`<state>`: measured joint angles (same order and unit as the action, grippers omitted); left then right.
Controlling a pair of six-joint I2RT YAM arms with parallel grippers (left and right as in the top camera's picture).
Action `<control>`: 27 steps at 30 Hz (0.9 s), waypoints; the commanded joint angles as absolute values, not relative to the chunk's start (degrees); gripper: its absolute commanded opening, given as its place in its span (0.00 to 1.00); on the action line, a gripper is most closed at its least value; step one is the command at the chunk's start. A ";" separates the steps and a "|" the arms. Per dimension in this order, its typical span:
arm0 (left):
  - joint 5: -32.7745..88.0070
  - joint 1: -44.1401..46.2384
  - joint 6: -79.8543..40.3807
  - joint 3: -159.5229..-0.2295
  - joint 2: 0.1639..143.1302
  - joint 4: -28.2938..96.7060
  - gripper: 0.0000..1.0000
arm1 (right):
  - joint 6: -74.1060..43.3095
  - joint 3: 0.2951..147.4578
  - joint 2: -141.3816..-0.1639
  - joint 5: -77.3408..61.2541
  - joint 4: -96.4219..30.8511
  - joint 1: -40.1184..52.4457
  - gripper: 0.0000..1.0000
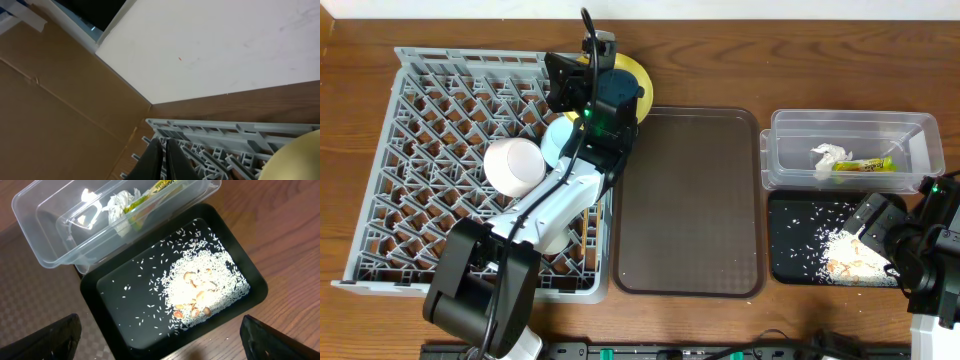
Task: Sort waste into correct bins and load items into the dishwasher
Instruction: 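Swing the yellow plate over the rack's back edge with the left gripper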
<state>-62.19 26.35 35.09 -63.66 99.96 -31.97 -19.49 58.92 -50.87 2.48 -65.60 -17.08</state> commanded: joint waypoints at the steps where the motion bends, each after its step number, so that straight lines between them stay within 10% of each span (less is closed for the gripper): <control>1: -66.81 26.30 32.36 -63.99 98.54 -31.46 0.07 | -19.88 59.57 -50.59 2.76 -65.69 -17.23 0.99; 5: -68.49 29.17 26.09 -63.99 98.15 -24.71 0.10 | -19.88 59.57 -50.59 2.76 -65.69 -17.23 0.99; 12: -60.69 32.08 14.50 -64.10 91.05 -11.33 0.74 | -19.88 59.57 -50.59 2.76 -65.69 -17.23 0.99; 27: 15.84 1.21 -8.27 -70.26 80.20 21.06 0.68 | -19.90 59.57 -50.59 2.76 -65.69 -17.23 0.99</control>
